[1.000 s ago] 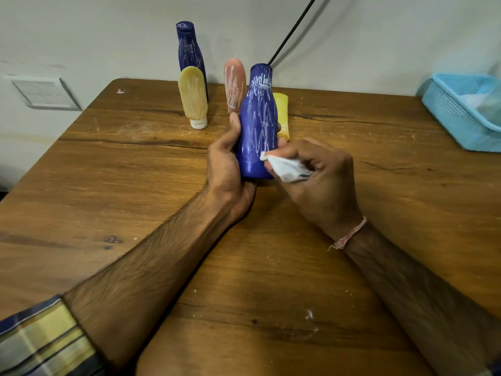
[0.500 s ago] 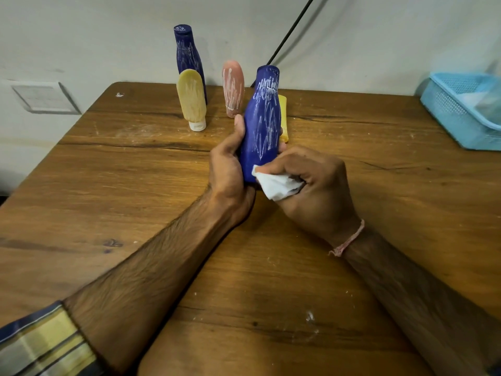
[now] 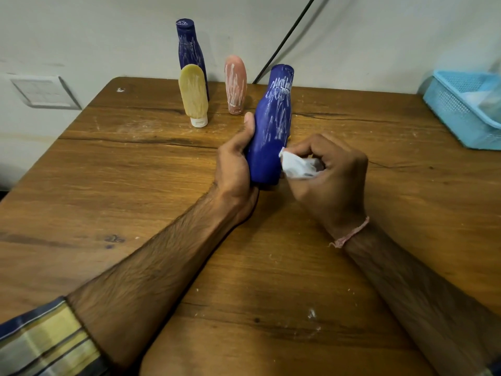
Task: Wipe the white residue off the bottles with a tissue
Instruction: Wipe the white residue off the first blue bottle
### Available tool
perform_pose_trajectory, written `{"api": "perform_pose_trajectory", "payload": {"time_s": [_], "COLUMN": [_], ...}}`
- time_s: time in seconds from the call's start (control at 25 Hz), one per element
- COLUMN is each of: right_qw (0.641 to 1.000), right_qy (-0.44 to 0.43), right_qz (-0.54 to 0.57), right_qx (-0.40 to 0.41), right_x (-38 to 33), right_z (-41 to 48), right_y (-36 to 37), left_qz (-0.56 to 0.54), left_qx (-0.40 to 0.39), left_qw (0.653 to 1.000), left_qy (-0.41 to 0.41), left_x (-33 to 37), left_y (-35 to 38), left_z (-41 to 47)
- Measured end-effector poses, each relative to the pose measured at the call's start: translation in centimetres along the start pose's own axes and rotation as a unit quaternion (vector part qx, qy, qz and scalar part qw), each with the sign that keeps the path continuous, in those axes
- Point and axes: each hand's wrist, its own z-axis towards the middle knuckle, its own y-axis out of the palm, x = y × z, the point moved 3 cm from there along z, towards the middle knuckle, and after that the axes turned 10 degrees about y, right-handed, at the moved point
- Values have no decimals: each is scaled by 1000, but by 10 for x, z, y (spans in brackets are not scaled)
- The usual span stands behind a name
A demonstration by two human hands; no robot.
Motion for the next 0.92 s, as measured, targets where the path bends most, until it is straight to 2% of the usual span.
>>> {"api": "perform_pose_trajectory", "payload": {"time_s": [0.12, 0.24, 0.4, 0.56, 0.68, 0.8, 0.92], "right_qw": [997, 1000, 999, 1000, 999, 999, 999], "right_qy": [-50, -4, -42, -2, -46, -26, -38], "right_qz": [17, 8, 6, 3, -9, -15, -13], "right_qx": [-51, 19, -34, 28, -12, 21, 6], "right_x": [-8, -9, -8, -9, -11, -12, -13], "right_z": [-5, 0, -4, 2, 0, 4, 3], "right_y": [6, 4, 6, 4, 6, 5, 6], "left_qz": [-19, 1, -6, 21, 1, 16, 8], "left_qx": [-6, -17, -20, -28, -27, -33, -36], "left_qw": [1000, 1000, 1000, 999, 1000, 999, 999], "left_qy": [-5, -9, -6, -7, -13, -16, -17], "left_x": [-2, -4, -4, -3, -2, -4, -4], "left_y": [-2, -1, 0, 3, 3, 4, 3], "left_z": [2, 3, 2, -1, -1, -1, -1]}}
